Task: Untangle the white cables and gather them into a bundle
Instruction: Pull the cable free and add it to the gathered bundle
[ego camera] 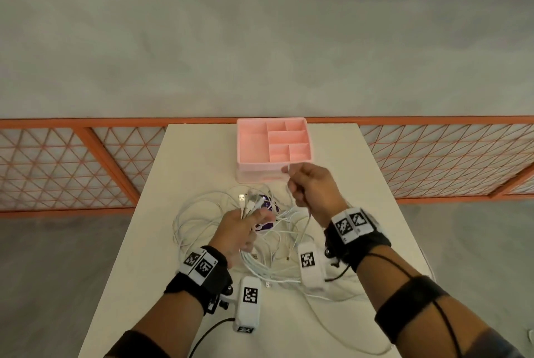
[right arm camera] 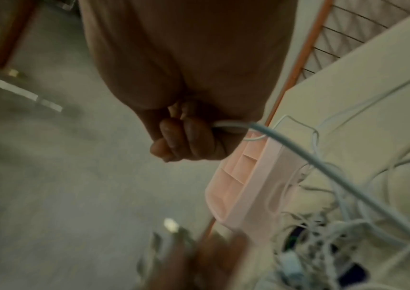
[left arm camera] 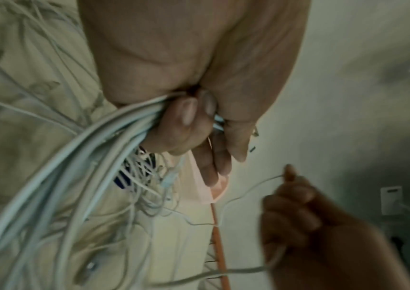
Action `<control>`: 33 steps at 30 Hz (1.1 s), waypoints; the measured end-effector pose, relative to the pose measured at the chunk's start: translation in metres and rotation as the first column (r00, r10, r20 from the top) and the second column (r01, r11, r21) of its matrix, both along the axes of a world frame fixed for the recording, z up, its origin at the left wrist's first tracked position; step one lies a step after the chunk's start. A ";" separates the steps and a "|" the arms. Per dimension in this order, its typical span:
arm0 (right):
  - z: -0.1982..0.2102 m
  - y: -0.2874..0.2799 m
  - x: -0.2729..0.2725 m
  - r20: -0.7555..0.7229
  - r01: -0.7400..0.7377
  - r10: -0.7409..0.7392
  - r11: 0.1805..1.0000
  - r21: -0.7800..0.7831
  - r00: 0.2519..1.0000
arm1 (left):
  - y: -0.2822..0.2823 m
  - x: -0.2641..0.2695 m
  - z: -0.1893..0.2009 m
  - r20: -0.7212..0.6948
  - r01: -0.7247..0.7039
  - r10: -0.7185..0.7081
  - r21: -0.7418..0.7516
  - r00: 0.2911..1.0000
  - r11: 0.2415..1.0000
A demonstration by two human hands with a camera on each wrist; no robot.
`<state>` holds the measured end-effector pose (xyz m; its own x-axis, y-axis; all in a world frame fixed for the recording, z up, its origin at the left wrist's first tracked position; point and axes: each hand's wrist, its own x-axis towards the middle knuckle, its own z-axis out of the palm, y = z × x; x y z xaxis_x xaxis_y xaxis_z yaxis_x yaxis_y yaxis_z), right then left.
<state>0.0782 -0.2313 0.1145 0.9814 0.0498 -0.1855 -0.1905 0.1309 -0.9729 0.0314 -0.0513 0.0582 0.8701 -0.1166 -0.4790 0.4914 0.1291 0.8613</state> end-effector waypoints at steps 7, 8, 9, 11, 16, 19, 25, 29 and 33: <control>-0.044 0.019 -0.040 -0.070 -0.350 0.344 0.903 -0.248 0.936 | -0.010 0.018 0.019 0.012 -0.083 0.084 -0.075 0.996 0.994; -0.046 0.017 -0.040 -0.084 -0.359 0.350 0.895 -0.264 0.933 | -0.010 0.018 0.018 0.015 -0.081 0.083 -0.067 0.996 0.994; -0.047 0.014 -0.040 -0.106 -0.363 0.347 0.890 -0.276 0.932 | -0.011 0.017 0.018 0.016 -0.079 0.080 -0.064 0.997 0.995; -0.047 0.007 -0.038 -0.165 -0.341 0.307 0.908 -0.243 0.937 | -0.012 0.016 0.017 0.013 -0.073 0.074 -0.065 0.997 0.995; -0.034 -0.015 -0.015 -0.303 0.079 0.027 0.940 0.332 0.953 | -0.008 0.008 0.006 0.001 0.007 -0.007 -0.008 1.000 1.000; -0.015 -0.028 0.008 -0.303 0.257 -0.132 0.870 0.422 0.944 | -0.008 -0.002 -0.002 -0.040 0.103 -0.102 0.030 0.994 0.994; 0.019 -0.030 0.026 -0.145 0.223 -0.181 0.900 0.374 0.973 | -0.008 -0.013 -0.014 -0.092 0.181 -0.173 0.089 0.981 0.979; 0.019 -0.015 0.013 -0.025 0.071 -0.067 0.978 0.198 0.997 | -0.003 -0.004 -0.004 -0.032 0.079 -0.077 0.058 0.996 0.995; -0.001 0.004 -0.009 0.055 -0.135 0.152 0.962 -0.238 0.987 | -0.008 0.011 0.015 0.065 -0.104 0.108 -0.061 0.992 0.993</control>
<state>0.0694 -0.2270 0.1139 0.9783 0.1547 -0.1377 -0.1189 -0.1245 -0.9851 0.0420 -0.0590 0.0733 0.9091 -0.0478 -0.4137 0.4132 0.2277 0.8817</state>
